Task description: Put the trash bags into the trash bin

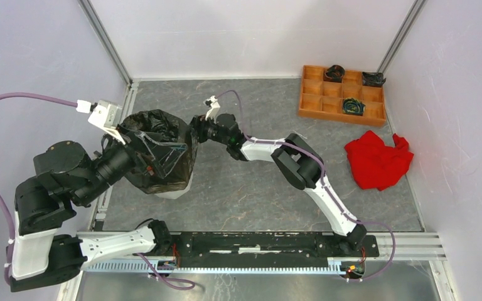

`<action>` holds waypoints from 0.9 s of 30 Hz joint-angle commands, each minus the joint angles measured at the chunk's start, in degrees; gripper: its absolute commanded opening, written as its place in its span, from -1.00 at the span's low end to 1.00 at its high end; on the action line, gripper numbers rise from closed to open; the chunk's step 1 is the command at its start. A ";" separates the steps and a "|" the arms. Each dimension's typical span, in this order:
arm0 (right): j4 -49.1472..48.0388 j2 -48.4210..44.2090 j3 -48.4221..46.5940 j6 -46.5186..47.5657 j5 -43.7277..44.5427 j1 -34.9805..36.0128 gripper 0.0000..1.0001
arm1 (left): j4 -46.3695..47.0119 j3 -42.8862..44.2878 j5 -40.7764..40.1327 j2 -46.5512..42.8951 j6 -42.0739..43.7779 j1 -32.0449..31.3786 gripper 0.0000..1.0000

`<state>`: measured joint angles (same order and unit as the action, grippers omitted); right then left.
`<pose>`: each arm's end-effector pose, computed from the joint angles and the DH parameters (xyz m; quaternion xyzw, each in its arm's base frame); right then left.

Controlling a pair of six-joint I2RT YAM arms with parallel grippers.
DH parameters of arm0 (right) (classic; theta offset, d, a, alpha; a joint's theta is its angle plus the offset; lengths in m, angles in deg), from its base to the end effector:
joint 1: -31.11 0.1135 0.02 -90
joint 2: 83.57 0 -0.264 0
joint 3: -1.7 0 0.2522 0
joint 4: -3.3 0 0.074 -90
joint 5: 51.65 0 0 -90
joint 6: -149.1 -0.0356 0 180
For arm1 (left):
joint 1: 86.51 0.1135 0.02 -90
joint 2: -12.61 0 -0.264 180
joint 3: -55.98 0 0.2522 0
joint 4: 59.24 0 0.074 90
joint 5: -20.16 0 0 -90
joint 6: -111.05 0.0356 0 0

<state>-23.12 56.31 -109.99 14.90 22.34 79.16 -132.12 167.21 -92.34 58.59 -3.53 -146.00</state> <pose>0.3619 0.4173 0.1611 -0.1208 0.7073 0.5662 0.4057 0.0361 -0.0345 0.5182 0.0989 0.7427 -0.3234 0.5780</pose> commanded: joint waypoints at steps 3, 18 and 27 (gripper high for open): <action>-5.19 -1.87 2.46 -4.87 2.97 7.01 0.64 | 3.69 -2.75 1.01 0.10 1.23 0.07 1.00; 3.07 -6.86 5.99 -8.86 21.10 14.49 0.62 | 6.81 -4.94 3.97 1.74 -1.71 0.08 1.00; 19.24 -48.08 43.56 14.88 25.04 7.09 0.84 | 17.60 -13.20 0.98 -2.44 -4.00 0.09 1.00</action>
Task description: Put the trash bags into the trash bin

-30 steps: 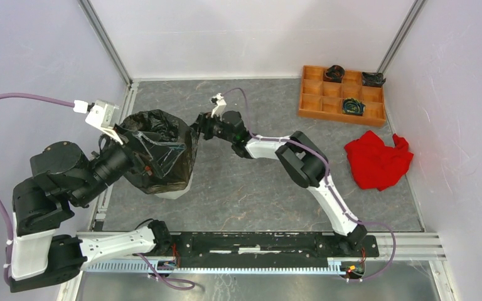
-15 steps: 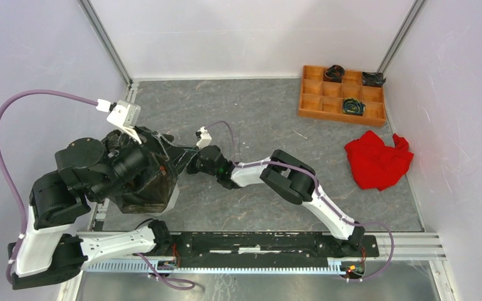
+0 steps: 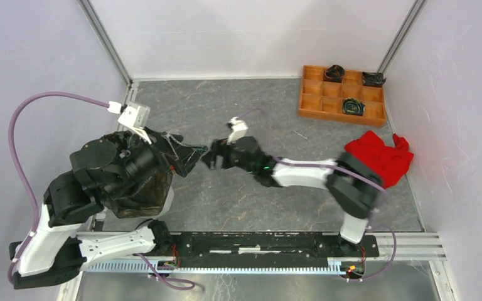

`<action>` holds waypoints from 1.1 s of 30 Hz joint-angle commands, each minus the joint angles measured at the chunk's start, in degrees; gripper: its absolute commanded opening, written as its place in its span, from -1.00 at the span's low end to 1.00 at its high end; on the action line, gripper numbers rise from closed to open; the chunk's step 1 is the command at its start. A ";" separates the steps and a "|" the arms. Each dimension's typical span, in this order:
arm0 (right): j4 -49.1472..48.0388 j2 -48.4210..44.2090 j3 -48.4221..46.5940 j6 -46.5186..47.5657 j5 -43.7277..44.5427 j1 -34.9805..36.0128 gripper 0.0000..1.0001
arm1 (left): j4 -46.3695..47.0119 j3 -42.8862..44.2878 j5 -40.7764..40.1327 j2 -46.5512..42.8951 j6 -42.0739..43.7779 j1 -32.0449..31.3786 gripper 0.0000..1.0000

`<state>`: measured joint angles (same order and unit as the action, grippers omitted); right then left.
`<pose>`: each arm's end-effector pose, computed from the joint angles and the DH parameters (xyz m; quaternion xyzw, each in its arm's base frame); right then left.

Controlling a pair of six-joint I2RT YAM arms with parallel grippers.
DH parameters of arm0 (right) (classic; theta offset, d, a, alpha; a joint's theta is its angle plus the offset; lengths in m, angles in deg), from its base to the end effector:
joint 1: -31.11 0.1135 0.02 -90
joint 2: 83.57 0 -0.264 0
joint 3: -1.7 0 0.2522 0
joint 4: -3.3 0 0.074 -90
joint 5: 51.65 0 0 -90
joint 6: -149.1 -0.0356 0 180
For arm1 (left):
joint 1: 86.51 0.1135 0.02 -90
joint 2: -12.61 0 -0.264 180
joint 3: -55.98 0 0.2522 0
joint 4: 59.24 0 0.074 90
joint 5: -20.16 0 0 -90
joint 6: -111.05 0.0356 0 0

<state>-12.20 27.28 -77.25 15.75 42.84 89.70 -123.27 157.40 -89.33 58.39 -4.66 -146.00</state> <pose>0.2281 0.3682 0.1960 -0.0828 0.7962 0.4452 0.4013 0.0532 -0.0669 0.4952 0.1109 0.7460 -0.3416 0.5608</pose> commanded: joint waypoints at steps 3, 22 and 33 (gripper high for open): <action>17.52 -34.44 20.05 23.43 8.46 -3.74 0.96 | 12.93 -7.13 -5.13 -4.43 -3.61 0.11 1.00; 59.74 -74.61 -3.36 42.29 21.45 -3.65 0.96 | 16.34 -8.17 -16.94 -7.33 0.40 0.09 1.00; 52.96 -78.42 -4.73 45.12 25.08 -3.70 0.96 | 13.81 -5.43 -18.46 -7.56 -0.38 0.07 1.00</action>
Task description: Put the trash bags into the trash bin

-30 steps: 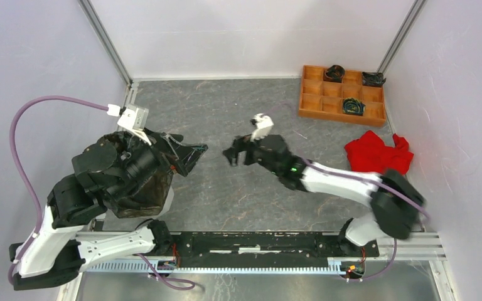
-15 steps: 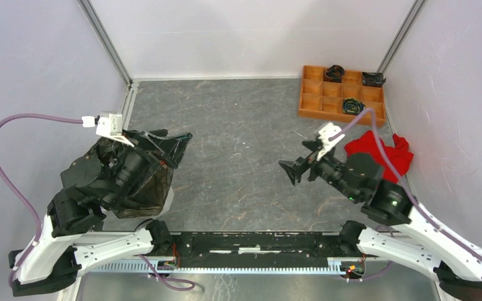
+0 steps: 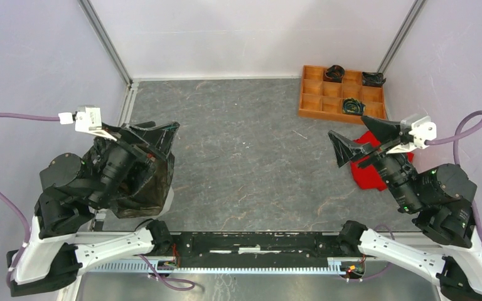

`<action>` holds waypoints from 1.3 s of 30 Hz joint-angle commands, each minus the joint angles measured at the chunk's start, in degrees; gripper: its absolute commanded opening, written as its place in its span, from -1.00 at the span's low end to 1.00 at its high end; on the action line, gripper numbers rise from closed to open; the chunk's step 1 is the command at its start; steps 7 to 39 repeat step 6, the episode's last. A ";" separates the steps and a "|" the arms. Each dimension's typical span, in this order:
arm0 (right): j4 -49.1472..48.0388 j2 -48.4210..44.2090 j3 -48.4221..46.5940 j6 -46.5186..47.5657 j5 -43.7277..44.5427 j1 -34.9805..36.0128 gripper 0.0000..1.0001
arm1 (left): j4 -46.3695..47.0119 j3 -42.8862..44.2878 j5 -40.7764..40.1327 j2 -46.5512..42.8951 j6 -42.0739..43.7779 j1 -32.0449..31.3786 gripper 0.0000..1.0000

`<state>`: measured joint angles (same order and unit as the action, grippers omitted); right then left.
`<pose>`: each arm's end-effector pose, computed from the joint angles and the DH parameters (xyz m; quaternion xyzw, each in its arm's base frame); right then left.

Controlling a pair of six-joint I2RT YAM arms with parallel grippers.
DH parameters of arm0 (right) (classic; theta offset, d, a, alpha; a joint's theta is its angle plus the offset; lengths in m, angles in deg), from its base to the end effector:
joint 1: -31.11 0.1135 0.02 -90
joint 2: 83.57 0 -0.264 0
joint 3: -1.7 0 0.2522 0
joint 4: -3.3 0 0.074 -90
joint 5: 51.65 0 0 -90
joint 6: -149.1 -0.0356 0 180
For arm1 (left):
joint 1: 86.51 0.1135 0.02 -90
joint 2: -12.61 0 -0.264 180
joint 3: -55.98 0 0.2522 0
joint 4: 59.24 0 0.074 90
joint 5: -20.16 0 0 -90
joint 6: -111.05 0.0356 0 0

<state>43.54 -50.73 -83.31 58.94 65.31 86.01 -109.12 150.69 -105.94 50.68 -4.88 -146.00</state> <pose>0.0456 0.0368 0.4777 -0.1208 0.6271 0.2190 0.7377 0.0449 -0.0349 0.4990 -0.0395 0.6715 -0.3309 0.6619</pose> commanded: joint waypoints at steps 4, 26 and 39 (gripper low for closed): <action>-4.27 -1.48 4.03 5.66 2.16 -0.08 0.96 | -1.48 1.91 -1.87 0.43 -0.17 0.07 1.00; -3.84 -1.31 3.72 5.43 4.21 -0.07 0.96 | -1.58 1.71 -1.81 0.26 -0.12 0.07 1.00; -3.84 -1.31 3.72 5.43 4.21 -0.07 0.96 | -1.58 1.71 -1.81 0.26 -0.12 0.07 1.00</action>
